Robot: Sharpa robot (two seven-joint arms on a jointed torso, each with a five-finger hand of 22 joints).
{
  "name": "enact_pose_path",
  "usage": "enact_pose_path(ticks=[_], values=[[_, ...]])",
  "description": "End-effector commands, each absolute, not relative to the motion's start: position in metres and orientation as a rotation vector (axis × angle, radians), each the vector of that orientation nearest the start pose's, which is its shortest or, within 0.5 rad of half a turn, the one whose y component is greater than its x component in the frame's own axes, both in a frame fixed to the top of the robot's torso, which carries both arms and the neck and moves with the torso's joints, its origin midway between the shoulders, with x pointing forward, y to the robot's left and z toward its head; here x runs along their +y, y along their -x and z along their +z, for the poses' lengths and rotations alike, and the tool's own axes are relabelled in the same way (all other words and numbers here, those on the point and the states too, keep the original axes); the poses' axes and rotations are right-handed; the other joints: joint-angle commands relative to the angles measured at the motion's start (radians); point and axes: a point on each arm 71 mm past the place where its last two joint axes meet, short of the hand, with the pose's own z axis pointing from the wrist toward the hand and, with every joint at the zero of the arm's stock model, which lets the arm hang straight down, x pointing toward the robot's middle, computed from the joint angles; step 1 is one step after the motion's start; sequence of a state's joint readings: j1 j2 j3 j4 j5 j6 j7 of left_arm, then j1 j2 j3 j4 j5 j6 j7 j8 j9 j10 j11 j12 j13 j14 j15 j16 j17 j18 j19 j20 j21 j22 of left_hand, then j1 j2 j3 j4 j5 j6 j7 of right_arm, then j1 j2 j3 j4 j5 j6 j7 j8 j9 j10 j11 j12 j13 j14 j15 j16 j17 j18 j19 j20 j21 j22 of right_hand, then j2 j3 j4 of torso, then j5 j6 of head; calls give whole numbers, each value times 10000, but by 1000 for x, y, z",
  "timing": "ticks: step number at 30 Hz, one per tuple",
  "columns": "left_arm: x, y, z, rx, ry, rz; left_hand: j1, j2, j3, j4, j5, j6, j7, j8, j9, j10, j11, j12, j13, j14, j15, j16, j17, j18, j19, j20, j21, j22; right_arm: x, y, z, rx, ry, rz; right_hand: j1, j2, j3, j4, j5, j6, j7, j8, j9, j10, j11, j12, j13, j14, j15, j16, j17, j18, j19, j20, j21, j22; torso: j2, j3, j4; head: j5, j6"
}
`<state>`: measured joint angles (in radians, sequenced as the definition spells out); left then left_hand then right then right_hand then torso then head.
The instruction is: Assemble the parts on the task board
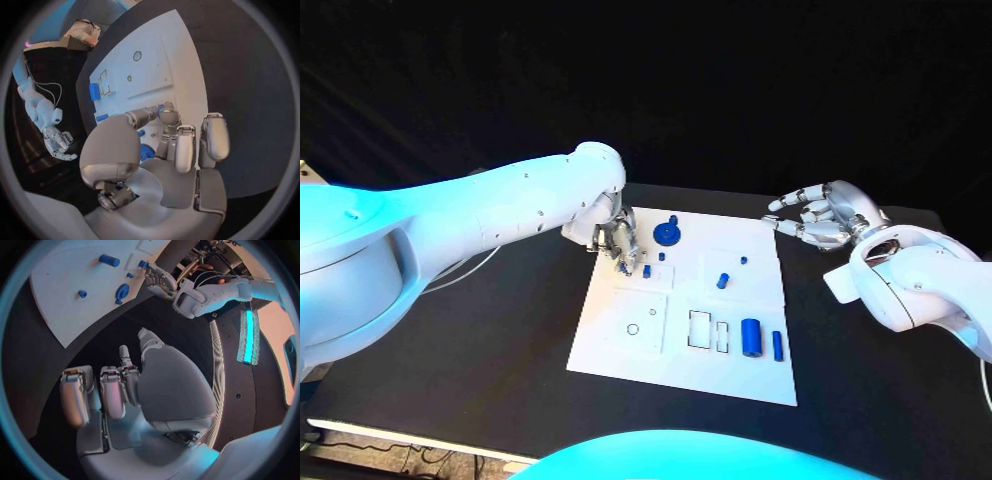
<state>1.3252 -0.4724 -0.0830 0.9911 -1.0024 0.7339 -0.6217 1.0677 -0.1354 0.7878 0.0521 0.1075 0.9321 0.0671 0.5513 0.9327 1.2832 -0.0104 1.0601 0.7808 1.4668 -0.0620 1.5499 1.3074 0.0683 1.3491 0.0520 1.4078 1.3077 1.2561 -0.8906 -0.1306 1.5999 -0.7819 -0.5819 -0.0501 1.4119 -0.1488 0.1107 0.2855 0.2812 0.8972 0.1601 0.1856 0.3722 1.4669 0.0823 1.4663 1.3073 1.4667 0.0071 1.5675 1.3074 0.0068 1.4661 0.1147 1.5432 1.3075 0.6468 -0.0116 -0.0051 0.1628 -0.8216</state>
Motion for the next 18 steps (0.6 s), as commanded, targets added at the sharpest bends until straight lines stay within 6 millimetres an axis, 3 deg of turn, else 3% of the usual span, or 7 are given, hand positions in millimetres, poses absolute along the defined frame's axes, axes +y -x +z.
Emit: enact_pose_path(ticks=[1,18], values=[[183,-548,-220,27873,-911,-1091,89,21,1582,-1665,19,87,-26,-28,-9,85,-14,37,11,930,-1,51,2315,7,-1,19,-24,335,-219,-475,-183,16218,-5424,8874,-5,-38,81,-6,67,-56,-3,61,-15,195,-66,-31,1790,988,-45,-53,2420,8,903,-85,-32,2466,-3,3,2,6,-13],[178,-549,-219,27551,-909,-1266,117,10,1555,-1654,14,105,-24,-52,-21,100,-12,48,31,935,1,59,2331,5,2,20,-23,339,-217,-475,-183,16217,-5405,8900,1,-48,94,-4,101,-60,-3,66,-17,196,-65,-30,1791,988,-45,-53,2420,8,905,-85,-28,2468,-7,4,10,-4,-17]])
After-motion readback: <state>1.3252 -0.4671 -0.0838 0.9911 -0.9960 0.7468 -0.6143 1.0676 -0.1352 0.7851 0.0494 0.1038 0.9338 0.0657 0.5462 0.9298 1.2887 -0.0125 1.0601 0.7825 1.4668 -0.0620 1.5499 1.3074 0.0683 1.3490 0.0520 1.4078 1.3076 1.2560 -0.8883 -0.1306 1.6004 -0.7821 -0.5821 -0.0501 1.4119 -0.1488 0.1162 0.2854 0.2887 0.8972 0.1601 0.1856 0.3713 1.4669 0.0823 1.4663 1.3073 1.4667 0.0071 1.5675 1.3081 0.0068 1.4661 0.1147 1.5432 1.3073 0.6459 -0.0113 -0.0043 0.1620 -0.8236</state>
